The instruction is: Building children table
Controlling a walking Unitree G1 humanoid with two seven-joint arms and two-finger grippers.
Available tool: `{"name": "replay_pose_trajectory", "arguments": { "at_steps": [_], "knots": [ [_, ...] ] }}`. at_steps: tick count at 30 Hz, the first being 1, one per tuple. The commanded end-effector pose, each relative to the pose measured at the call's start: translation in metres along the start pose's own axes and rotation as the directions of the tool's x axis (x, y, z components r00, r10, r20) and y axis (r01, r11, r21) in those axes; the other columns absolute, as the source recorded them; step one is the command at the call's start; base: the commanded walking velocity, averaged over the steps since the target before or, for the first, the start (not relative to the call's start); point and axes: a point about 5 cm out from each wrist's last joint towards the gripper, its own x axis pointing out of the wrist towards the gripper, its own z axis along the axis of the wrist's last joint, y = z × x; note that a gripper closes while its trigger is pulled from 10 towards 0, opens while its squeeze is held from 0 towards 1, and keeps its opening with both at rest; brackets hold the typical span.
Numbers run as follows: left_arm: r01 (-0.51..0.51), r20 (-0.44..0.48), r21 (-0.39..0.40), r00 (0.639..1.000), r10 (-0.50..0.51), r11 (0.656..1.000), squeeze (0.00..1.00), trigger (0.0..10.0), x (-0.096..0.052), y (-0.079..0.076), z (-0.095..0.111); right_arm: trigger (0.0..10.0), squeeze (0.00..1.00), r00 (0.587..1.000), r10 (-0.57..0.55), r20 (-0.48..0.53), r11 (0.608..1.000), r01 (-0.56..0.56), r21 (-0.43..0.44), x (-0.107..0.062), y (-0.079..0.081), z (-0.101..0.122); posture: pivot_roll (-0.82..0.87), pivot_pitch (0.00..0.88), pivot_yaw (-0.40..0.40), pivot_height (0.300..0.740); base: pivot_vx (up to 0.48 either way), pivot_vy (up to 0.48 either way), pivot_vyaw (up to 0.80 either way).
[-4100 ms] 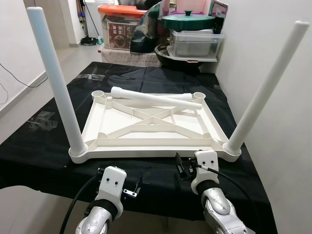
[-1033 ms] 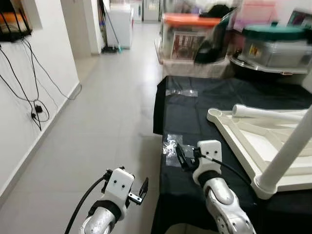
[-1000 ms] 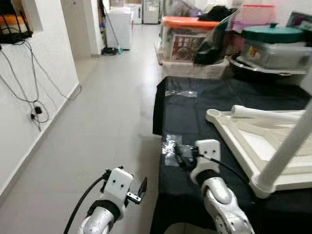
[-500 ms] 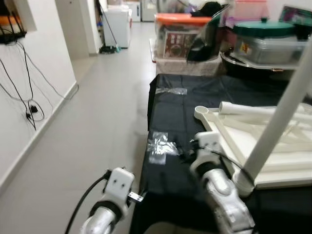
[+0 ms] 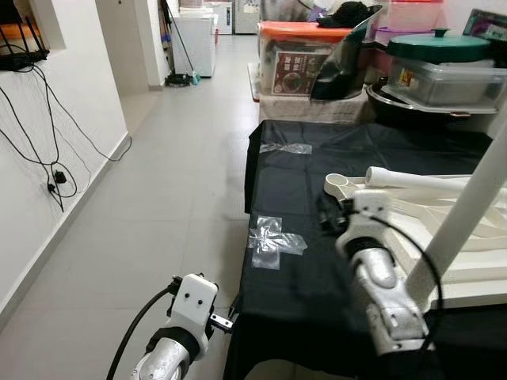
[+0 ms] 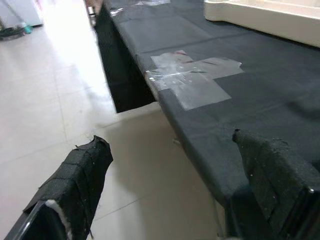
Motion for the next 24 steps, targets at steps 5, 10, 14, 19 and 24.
{"name": "replay_pose_trajectory", "arguments": {
  "at_steps": [5, 10, 14, 19, 24],
  "knots": [
    [0.016, -0.020, -0.011, 1.000, -0.016, 1.000, 0.00, 10.0, -0.001, -0.003, -0.004, 10.0, 0.00, 0.999, -0.045, 0.015, 0.999, 0.045, 0.002, 0.009, -0.031, 0.003, 0.09, 0.000, -0.072, 0.740, 0.000, 0.000, 0.00],
    [0.019, -0.022, -0.012, 1.000, -0.019, 1.000, 0.00, 10.0, -0.001, -0.003, -0.004, 10.0, 0.00, 0.989, -0.147, 0.026, 0.988, 0.148, -0.049, 0.012, -0.072, 0.006, 0.09, 0.000, -0.071, 0.740, 0.000, 0.000, 0.00],
    [0.021, -0.024, -0.012, 0.999, -0.021, 1.000, 0.00, 10.0, -0.001, -0.002, -0.004, 10.0, 0.00, 0.948, -0.315, 0.044, 0.942, 0.318, -0.103, 0.010, -0.108, 0.011, 0.09, 0.000, -0.069, 0.740, 0.000, 0.000, 0.00],
    [0.025, -0.027, -0.011, 0.999, -0.025, 1.000, 0.00, 10.0, -0.001, -0.002, -0.003, 10.0, 0.00, 0.871, -0.487, 0.064, 0.856, 0.491, -0.160, 0.002, -0.128, 0.012, 0.09, 0.000, -0.068, 0.740, 0.000, 0.000, 0.00],
    [0.025, -0.027, -0.011, 0.999, -0.025, 1.000, 0.00, 10.0, -0.002, -0.003, -0.003, 10.0, 0.00, 0.847, -0.527, 0.074, 0.827, 0.531, -0.183, 0.001, -0.127, 0.010, 0.09, 0.000, -0.071, 0.740, 0.000, 0.000, 0.00]
  ]
}}
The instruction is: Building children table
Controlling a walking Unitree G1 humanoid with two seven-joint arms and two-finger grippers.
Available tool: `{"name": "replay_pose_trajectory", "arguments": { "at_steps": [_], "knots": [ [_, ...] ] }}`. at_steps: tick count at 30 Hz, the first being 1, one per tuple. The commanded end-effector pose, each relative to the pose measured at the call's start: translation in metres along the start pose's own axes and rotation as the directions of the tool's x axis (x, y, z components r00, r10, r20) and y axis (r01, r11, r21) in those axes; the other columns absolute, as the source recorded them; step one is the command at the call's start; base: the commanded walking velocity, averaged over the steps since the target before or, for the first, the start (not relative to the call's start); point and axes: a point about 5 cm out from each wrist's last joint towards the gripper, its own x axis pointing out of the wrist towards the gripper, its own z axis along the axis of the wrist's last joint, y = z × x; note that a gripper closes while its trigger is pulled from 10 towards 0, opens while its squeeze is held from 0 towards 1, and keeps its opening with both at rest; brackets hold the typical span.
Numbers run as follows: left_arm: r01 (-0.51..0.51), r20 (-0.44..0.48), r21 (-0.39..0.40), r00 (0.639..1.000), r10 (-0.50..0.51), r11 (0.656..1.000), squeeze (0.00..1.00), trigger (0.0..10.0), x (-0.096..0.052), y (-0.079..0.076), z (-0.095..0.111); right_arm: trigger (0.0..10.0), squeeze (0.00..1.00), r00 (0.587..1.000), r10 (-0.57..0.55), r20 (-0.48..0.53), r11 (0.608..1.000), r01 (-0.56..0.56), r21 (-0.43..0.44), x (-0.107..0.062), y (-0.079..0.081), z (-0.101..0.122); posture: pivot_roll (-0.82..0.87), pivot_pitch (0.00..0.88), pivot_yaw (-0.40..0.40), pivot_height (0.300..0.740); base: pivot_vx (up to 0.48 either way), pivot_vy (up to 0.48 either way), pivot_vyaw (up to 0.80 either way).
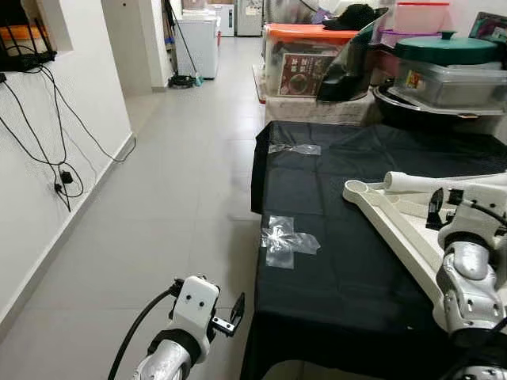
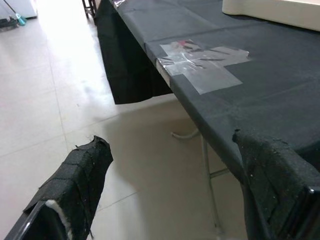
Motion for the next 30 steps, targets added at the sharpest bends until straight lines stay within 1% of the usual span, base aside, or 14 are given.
{"name": "replay_pose_trajectory", "arguments": {
  "at_steps": [1, 6, 7, 8, 9, 10, 12, 15, 16, 20, 24, 26, 28, 30],
  "knots": [
    [0.006, -0.008, 0.000, 1.000, -0.006, 1.000, 0.00, 10.0, -0.001, -0.001, 0.000, 10.0, 0.00, 0.998, -0.048, -0.030, 0.999, 0.047, -0.024, 0.001, -0.004, -0.006, 0.10, 0.000, -0.072, 0.740, 0.000, 0.000, 0.00],
    [0.001, -0.007, -0.003, 1.000, -0.001, 1.000, 0.00, 10.0, -0.002, -0.001, 0.000, 10.0, 0.00, 0.994, -0.098, -0.042, 0.995, 0.096, -0.030, 0.004, -0.006, -0.006, 0.10, 0.000, -0.075, 0.740, 0.000, 0.000, 0.00],
    [0.001, -0.008, -0.005, 1.000, -0.001, 1.000, 0.00, 10.0, -0.003, -0.001, 0.001, 10.0, 0.00, 0.998, -0.039, -0.055, 0.999, 0.040, 0.017, 0.007, 0.003, -0.005, 0.09, 0.000, -0.074, 0.740, 0.000, 0.000, 0.00],
    [0.001, -0.008, -0.005, 1.000, -0.001, 1.000, 0.00, 10.0, -0.003, -0.001, 0.001, 10.0, 0.00, 0.998, -0.039, -0.055, 0.999, 0.040, 0.017, 0.007, 0.003, -0.005, 0.09, 0.000, -0.074, 0.740, 0.000, 0.000, 0.00],
    [0.002, -0.009, -0.005, 1.000, -0.002, 1.000, 0.00, 10.0, -0.004, -0.002, 0.001, 10.0, 0.00, 0.998, 0.047, -0.052, 0.997, -0.043, 0.062, 0.009, 0.018, -0.001, 0.09, 0.000, -0.074, 0.740, 0.000, 0.000, 0.00],
    [0.002, -0.009, -0.005, 1.000, -0.002, 1.000, 0.00, 10.0, -0.004, -0.002, 0.001, 10.0, 0.00, 0.998, 0.047, -0.052, 0.997, -0.043, 0.062, 0.009, 0.018, -0.001, 0.09, 0.000, -0.074, 0.740, 0.000, 0.000, 0.00],
    [0.007, -0.010, -0.010, 1.000, -0.007, 1.000, 0.00, 10.0, -0.006, -0.003, 0.002, 10.0, 0.00, 0.973, 0.229, -0.033, 0.969, -0.224, 0.109, 0.012, 0.052, 0.010, 0.09, 0.000, -0.073, 0.740, 0.000, 0.000, 0.00],
    [0.010, -0.009, -0.015, 1.000, -0.010, 1.000, 0.00, 10.0, -0.007, -0.005, 0.003, 10.0, 0.00, 0.962, 0.272, -0.027, 0.957, -0.268, 0.107, 0.014, 0.063, 0.015, 0.10, 0.003, -0.080, 0.740, 0.000, 0.000, 0.00],
    [0.020, -0.004, -0.025, 1.000, -0.020, 0.999, 0.00, 10.0, -0.013, -0.009, 0.007, 10.0, 0.00, 0.951, 0.305, -0.043, 0.950, -0.301, 0.081, 0.022, 0.074, 0.024, 0.11, 0.042, -0.084, 0.740, 0.000, 0.000, 0.00],
    [0.036, 0.005, -0.029, 0.999, -0.036, 0.999, 0.00, 10.0, -0.017, -0.013, 0.011, 10.0, 0.00, 0.944, 0.320, -0.077, 0.947, -0.315, 0.068, 0.028, 0.078, 0.026, 0.11, 0.065, -0.087, 0.740, 0.000, 0.000, 0.00],
    [0.103, 0.069, 0.062, 0.992, -0.107, 0.993, 0.00, 10.0, -0.029, -0.023, 0.026, 10.0, 0.00, 0.917, 0.330, -0.225, 0.940, -0.341, -0.009, 0.033, 0.075, 0.013, 0.10, 0.128, -0.092, 0.740, 0.000, 0.000, 0.00],
    [0.103, 0.069, 0.062, 0.992, -0.107, 0.993, 0.00, 10.0, -0.029, -0.023, 0.026, 10.0, 0.00, 0.917, 0.330, -0.225, 0.940, -0.341, -0.009, 0.033, 0.075, 0.013, 0.10, 0.128, -0.092, 0.740, 0.000, 0.000, 0.00],
    [0.131, 0.077, 0.093, 0.987, -0.139, 0.987, 0.00, 10.0, -0.034, -0.028, 0.029, 10.0, 0.00, 0.886, 0.340, -0.316, 0.925, -0.375, -0.058, 0.034, 0.070, 0.002, 0.10, 0.155, -0.089, 0.740, 0.000, 0.000, 0.00],
    [0.145, 0.067, 0.079, 0.986, -0.151, 0.986, 0.00, 10.0, -0.038, -0.030, 0.028, 10.0, 0.00, 0.871, 0.342, -0.353, 0.913, -0.396, -0.093, 0.035, 0.066, -0.002, 0.10, 0.182, -0.091, 0.740, 0.000, 0.000, 0.00]
  ]
}}
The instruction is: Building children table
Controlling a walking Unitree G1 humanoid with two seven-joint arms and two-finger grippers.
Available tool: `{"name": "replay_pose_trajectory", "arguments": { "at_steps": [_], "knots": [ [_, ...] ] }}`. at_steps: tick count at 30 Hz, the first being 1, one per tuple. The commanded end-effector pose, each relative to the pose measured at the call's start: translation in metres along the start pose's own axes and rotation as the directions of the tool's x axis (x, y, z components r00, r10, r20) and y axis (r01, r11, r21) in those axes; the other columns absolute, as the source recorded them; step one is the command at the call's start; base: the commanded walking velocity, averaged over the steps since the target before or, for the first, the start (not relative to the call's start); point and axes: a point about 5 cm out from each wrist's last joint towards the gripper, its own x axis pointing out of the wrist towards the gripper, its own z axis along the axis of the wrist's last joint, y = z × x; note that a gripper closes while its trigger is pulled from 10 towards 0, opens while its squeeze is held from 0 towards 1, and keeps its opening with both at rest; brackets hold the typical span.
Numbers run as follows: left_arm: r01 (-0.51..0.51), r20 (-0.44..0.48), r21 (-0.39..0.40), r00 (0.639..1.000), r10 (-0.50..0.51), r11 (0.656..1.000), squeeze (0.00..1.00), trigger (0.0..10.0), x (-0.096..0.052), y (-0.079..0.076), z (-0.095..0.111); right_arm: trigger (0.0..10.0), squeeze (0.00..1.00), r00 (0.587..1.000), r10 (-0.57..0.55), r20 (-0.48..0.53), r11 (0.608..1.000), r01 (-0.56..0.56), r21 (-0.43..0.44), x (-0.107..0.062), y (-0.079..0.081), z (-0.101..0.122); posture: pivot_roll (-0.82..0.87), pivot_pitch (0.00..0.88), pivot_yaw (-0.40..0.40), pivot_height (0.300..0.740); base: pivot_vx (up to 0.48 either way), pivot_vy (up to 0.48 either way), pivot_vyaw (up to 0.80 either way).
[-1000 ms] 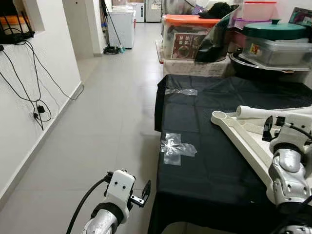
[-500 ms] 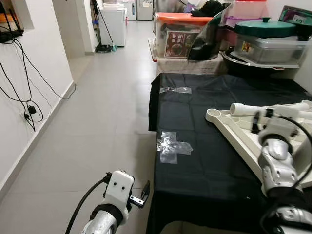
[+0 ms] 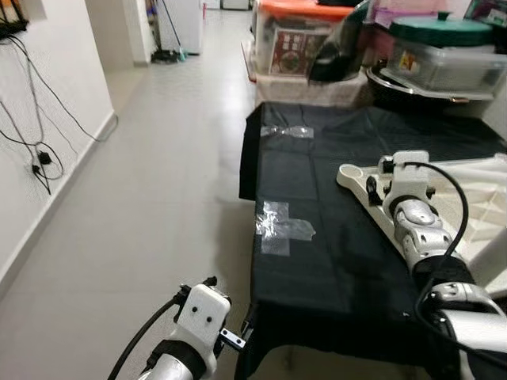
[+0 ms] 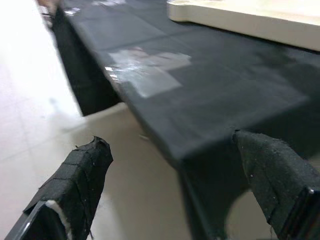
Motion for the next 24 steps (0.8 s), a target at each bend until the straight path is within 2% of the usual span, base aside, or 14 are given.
{"name": "replay_pose_trajectory", "arguments": {
  "at_steps": [1, 6, 13, 18, 19, 22, 23, 24],
  "knots": [
    [0.025, -0.026, -0.015, 0.999, -0.025, 1.000, 0.00, 10.0, -0.007, -0.006, 0.000, 10.0, 0.00, 0.997, 0.011, -0.070, 0.999, -0.014, -0.050, 0.002, -0.006, -0.004, 0.10, 0.203, -0.090, 0.740, 0.000, 0.000, 0.00],
    [0.036, -0.050, -0.053, 0.998, -0.038, 0.998, 0.00, 10.0, -0.016, -0.011, 0.001, 10.0, 0.00, 0.990, 0.017, -0.139, 0.996, -0.029, -0.082, 0.002, -0.015, -0.010, 0.10, 0.228, -0.093, 0.740, 0.000, 0.000, 0.00],
    [0.029, -0.070, -0.083, 0.997, -0.035, 0.996, 0.00, 10.0, -0.023, -0.016, 0.002, 10.0, 0.00, 0.969, 0.094, -0.226, 0.994, -0.105, -0.037, 0.001, -0.014, -0.018, 0.10, 0.252, -0.110, 0.740, 0.000, 0.000, 0.00],
    [0.029, -0.071, -0.086, 0.997, -0.035, 0.996, 0.00, 10.0, -0.024, -0.020, 0.004, 10.0, 0.00, 0.956, 0.134, -0.260, 0.987, -0.151, -0.046, 0.000, -0.012, -0.021, 0.09, 0.254, -0.123, 0.740, 0.000, 0.000, 0.00],
    [0.027, -0.070, -0.088, 0.997, -0.033, 0.996, 0.00, 10.0, -0.025, -0.021, 0.005, 0.0, 0.00, 0.943, 0.169, -0.287, 0.982, -0.186, -0.033, -0.001, -0.009, -0.024, 0.09, 0.254, -0.130, 0.740, 0.000, 0.000, 0.00],
    [0.023, -0.070, -0.089, 0.997, -0.030, 0.996, 0.00, 10.0, -0.025, -0.022, 0.005, 0.4, 0.00, 0.931, 0.198, -0.308, 0.976, -0.215, -0.025, -0.001, -0.007, -0.025, 0.09, 0.252, -0.137, 0.740, 0.000, 0.000, 0.00],
    [0.021, -0.072, -0.092, 0.997, -0.027, 0.996, 0.00, 10.0, -0.025, -0.023, 0.005, 5.7, 0.00, 0.921, 0.223, -0.318, 0.970, -0.243, -0.023, -0.002, -0.005, -0.025, 0.09, 0.250, -0.139, 0.740, 0.000, 0.000, 0.00],
    [0.021, -0.072, -0.092, 0.997, -0.027, 0.996, 0.00, 10.0, -0.025, -0.023, 0.005, 5.7, 0.00, 0.921, 0.223, -0.318, 0.970, -0.243, -0.023, -0.002, -0.005, -0.025, 0.09, 0.250, -0.139, 0.740, 0.000, 0.000, 0.00]
  ]
}}
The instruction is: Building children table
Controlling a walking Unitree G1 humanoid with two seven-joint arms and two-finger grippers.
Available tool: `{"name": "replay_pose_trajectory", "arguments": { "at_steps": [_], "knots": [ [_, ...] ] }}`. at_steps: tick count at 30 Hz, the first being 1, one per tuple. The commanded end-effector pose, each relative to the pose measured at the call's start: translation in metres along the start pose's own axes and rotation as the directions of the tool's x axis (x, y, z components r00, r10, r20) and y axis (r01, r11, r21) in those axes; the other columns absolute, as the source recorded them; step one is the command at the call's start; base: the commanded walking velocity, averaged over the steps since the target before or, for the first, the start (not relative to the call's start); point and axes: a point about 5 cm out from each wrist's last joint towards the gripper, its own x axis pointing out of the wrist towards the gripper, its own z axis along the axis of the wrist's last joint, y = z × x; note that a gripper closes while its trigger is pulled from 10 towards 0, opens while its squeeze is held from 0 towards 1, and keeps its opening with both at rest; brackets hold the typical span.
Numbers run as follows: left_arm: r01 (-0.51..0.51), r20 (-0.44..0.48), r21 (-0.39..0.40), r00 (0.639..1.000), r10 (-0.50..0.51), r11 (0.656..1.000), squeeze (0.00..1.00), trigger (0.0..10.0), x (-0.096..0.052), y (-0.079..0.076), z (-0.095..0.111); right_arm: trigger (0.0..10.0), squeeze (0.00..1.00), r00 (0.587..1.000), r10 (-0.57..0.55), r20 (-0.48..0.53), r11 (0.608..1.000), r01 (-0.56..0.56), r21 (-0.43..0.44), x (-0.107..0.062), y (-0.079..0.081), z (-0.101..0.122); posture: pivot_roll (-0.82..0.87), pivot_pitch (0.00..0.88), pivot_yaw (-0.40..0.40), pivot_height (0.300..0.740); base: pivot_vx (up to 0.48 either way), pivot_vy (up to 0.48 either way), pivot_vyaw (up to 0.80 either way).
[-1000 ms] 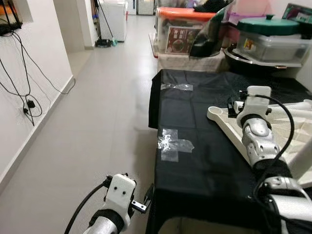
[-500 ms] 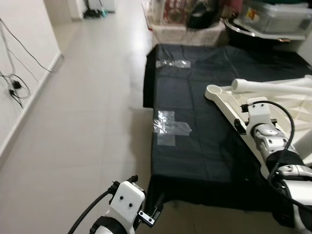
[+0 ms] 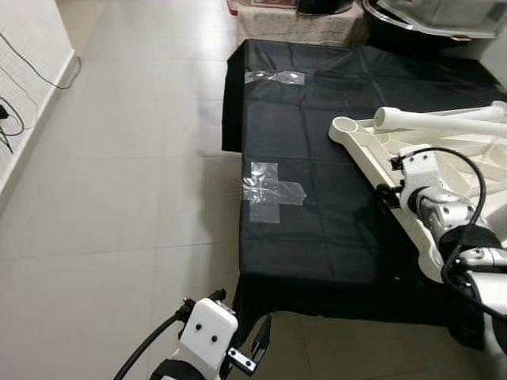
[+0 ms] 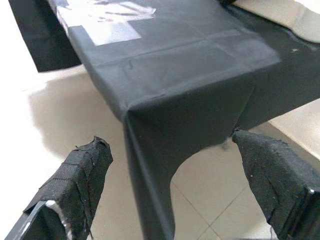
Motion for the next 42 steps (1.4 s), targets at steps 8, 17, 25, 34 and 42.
{"name": "replay_pose_trajectory", "arguments": {
  "at_steps": [8, 17, 25, 34, 42],
  "knots": [
    [0.014, -0.015, -0.023, 1.000, -0.015, 1.000, 0.00, 10.0, 0.000, -0.008, 0.000, 1.2, 0.00, 0.985, 0.120, -0.121, 0.992, -0.124, -0.031, 0.002, 0.009, -0.022, 0.08, 0.230, -0.151, 0.740, 0.000, 0.000, 0.00],
    [0.010, -0.018, -0.032, 1.000, -0.011, 0.999, 0.00, 10.0, 0.001, -0.010, -0.001, 8.5, 0.00, 0.976, 0.171, -0.131, 0.980, -0.182, -0.074, 0.003, 0.020, -0.018, 0.09, 0.212, -0.163, 0.740, 0.000, 0.000, 0.00],
    [0.007, -0.025, -0.036, 1.000, -0.007, 0.999, 0.00, 10.0, 0.002, -0.012, -0.003, 0.0, 0.00, 0.925, 0.357, -0.128, 0.922, -0.371, -0.111, 0.003, 0.042, -0.011, 0.09, 0.201, -0.176, 0.740, 0.000, 0.000, 0.00],
    [0.007, -0.026, -0.039, 1.000, -0.008, 0.999, 0.00, 10.0, 0.004, -0.012, -0.003, 0.0, 0.00, 0.822, 0.545, -0.163, 0.788, -0.569, -0.235, -0.001, 0.056, -0.009, 0.08, 0.197, -0.177, 0.740, 0.000, 0.000, 0.00],
    [0.009, -0.029, -0.031, 1.000, -0.010, 0.999, 0.00, 10.0, 0.004, -0.009, -0.004, 0.0, 0.00, 0.674, 0.683, -0.282, 0.589, -0.737, -0.331, -0.010, 0.059, -0.016, 0.09, 0.197, -0.162, 0.740, 0.000, 0.000, 0.00]
  ]
}}
